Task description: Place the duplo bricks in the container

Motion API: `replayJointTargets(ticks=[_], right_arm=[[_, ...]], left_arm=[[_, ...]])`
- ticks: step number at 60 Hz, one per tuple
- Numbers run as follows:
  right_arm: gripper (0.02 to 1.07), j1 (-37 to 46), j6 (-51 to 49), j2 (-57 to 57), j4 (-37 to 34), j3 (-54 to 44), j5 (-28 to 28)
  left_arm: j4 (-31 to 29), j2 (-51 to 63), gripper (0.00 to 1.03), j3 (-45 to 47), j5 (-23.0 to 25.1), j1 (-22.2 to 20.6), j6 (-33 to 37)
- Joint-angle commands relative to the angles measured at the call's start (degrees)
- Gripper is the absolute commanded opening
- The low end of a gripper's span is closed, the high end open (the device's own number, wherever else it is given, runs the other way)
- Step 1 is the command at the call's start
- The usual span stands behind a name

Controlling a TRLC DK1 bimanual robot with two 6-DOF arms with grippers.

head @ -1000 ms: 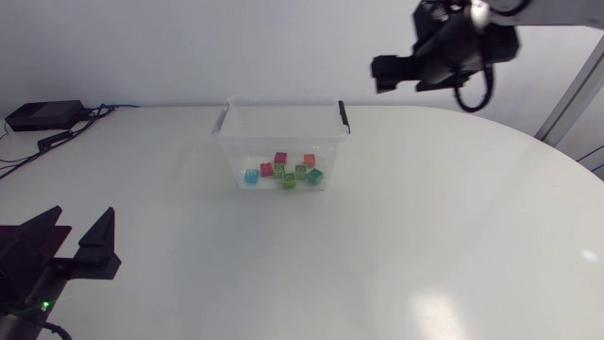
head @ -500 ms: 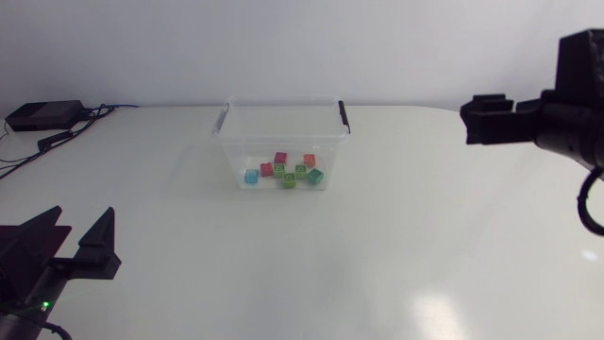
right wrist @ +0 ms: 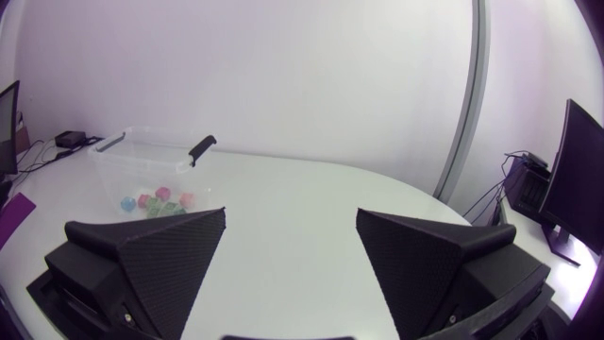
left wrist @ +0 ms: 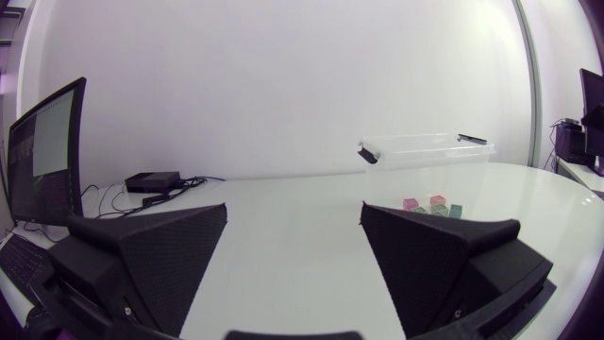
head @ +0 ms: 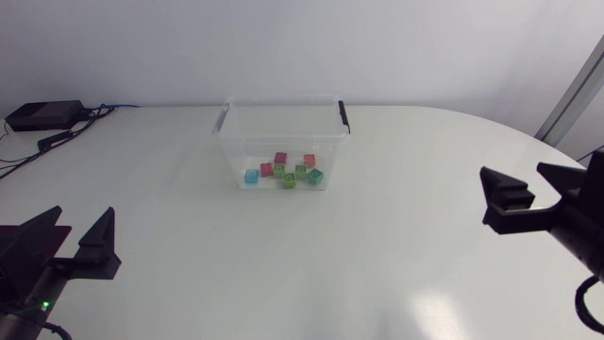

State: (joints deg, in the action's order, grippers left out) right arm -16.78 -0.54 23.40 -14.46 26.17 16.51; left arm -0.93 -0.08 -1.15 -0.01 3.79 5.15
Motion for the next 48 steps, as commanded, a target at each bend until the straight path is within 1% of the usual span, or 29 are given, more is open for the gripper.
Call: replayJointTargets(ticks=[1,48], right_arm=[[1.02,1.6,-1.0,-2.5,2.2,-3.1,-1.1],[1.02,16.8,0.5,-23.4,14.5,-26.2,-16.5]], left_arm=[[0.6,-0.5,0.99,1.1,0.4,-0.2,-0.1],[0.9,0.1,0.99,1.1,0.0,-3.8,-5.1]])
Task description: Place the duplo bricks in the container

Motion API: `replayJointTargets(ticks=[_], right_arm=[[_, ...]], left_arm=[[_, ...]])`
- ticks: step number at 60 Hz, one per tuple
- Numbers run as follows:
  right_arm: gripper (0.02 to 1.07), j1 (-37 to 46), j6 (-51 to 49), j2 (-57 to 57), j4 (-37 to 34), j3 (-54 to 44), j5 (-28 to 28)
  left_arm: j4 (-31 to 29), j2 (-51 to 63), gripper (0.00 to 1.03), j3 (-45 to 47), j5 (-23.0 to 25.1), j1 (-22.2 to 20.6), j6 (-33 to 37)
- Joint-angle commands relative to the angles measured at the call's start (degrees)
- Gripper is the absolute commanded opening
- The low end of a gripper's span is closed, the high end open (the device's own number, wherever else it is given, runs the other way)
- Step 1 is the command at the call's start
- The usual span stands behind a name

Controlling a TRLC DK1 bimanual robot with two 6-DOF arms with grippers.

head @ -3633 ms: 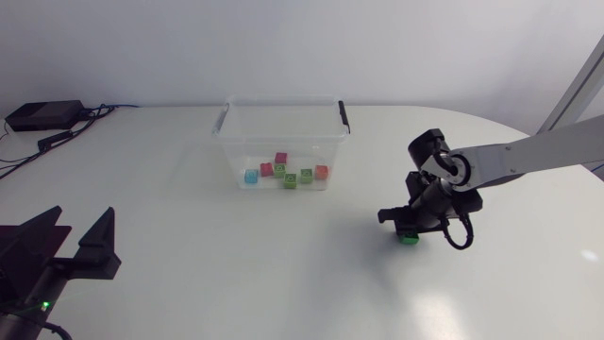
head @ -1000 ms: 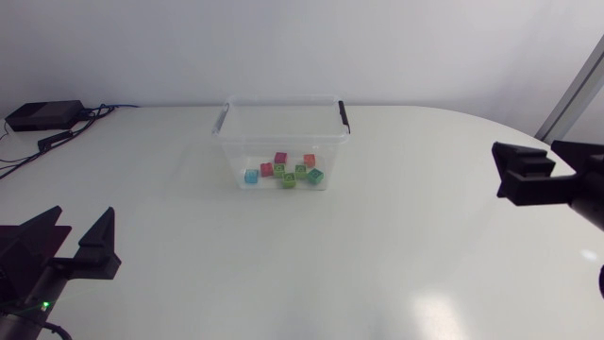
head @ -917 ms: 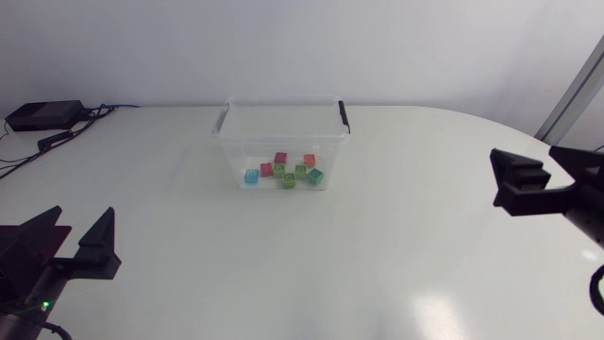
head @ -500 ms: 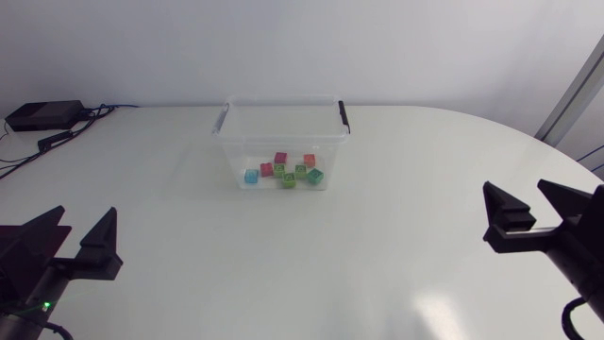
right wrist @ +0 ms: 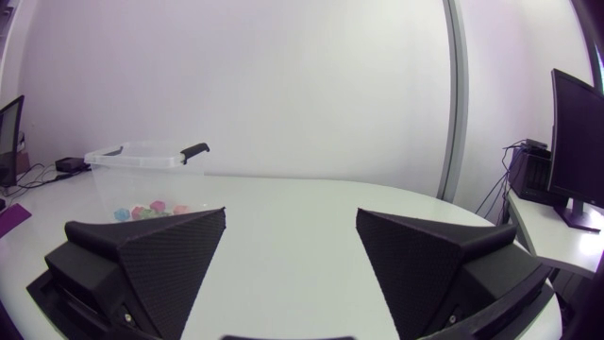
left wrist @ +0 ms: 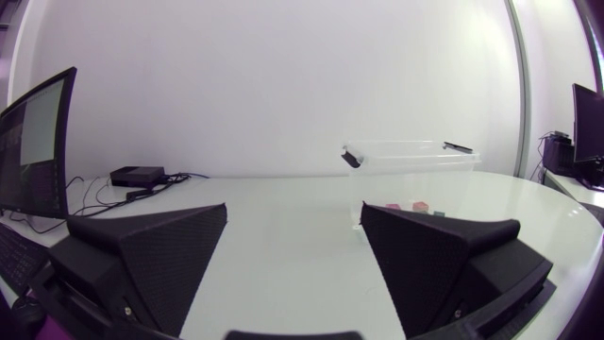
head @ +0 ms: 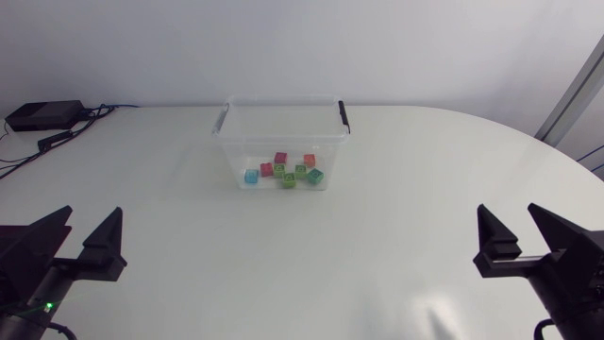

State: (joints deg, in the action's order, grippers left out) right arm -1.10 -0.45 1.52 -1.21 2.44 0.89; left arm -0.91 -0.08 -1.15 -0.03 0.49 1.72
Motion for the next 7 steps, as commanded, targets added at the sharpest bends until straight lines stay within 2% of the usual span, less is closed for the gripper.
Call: replayJointTargets(ticks=[1,7], right_arm=[[1.02,1.1,0.4,-1.5,1.2,-2.4,-0.9],[1.02,1.1,0.4,-1.5,1.2,-2.4,-0.9]], left_arm=[[0.9,0.1,0.99,1.1,0.0,-0.5,-1.7],[0.9,0.1,0.99,1.1,0.0,-0.5,-1.7]])
